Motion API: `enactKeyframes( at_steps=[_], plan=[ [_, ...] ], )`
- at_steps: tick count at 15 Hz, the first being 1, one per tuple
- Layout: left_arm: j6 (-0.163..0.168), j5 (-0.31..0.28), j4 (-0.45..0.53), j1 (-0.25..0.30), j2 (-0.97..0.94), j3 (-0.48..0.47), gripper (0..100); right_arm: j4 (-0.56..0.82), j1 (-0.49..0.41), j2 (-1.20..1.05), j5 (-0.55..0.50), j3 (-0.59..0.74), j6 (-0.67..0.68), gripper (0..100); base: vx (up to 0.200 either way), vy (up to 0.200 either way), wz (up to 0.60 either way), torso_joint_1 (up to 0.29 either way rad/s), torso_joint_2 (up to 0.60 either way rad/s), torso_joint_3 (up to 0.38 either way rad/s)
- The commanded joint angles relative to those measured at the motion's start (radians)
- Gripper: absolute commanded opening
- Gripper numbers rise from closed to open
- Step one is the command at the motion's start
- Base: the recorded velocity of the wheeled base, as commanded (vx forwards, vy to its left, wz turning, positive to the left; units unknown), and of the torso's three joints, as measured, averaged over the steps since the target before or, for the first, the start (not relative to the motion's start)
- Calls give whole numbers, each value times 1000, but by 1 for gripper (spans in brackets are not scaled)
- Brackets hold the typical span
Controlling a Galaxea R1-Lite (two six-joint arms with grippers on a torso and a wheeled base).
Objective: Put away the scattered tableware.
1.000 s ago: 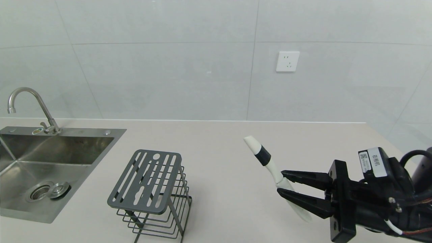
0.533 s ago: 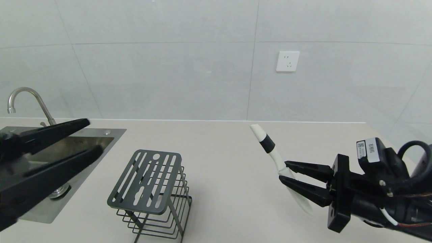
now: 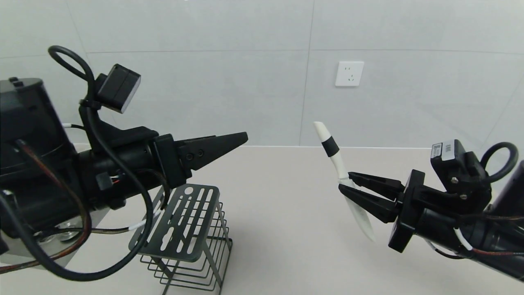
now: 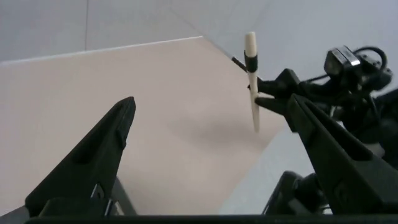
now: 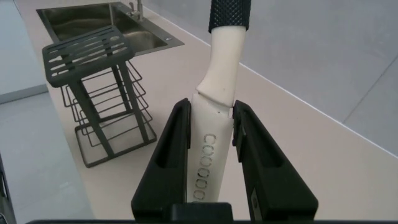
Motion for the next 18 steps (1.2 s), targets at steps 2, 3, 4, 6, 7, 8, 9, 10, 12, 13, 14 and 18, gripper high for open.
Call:
enactKeyframes(
  at_steps=[2,3,4,6,7,8,9,10,12,13,14,18],
  plan=[
    [-69,36,-119,-58,144,-23,100,-3,25,37,-1,-16,27,0,0,0,0,0,0,0],
    [-76,53,-143,-69,164,-23,100,-3,28,41,-1,-22,30,0,0,0,0,0,0,0],
    [-90,125,-228,-107,224,-23,100,-2,31,56,-2,-39,33,0,0,0,0,0,0,0],
    [-89,206,-259,-155,282,-23,100,-3,33,67,-33,-45,51,0,0,0,0,0,0,0],
    [-87,218,-266,-169,299,-23,100,-3,42,67,-37,-45,62,0,0,0,0,0,0,0],
    [-87,228,-275,-192,308,-25,100,-3,51,66,-40,-44,65,0,0,0,0,0,0,0],
    [-87,229,-280,-206,311,-25,100,-3,51,66,-42,-44,63,0,0,0,0,0,0,0],
    [-84,231,-288,-232,329,-31,100,-3,51,66,-42,-44,65,0,0,0,0,0,0,0],
    [-80,231,-331,-241,385,-77,100,-3,51,66,-42,-39,65,0,0,0,0,0,0,0],
    [-78,228,-381,-244,402,-91,100,-5,51,64,-42,-33,65,0,0,0,0,0,0,0],
    [-67,228,-417,-253,421,-105,100,-5,51,61,-43,-33,65,0,0,0,0,0,0,0],
    [-57,231,-446,-275,487,-174,100,-31,51,58,-43,-34,65,0,0,0,0,0,0,0]
  ],
)
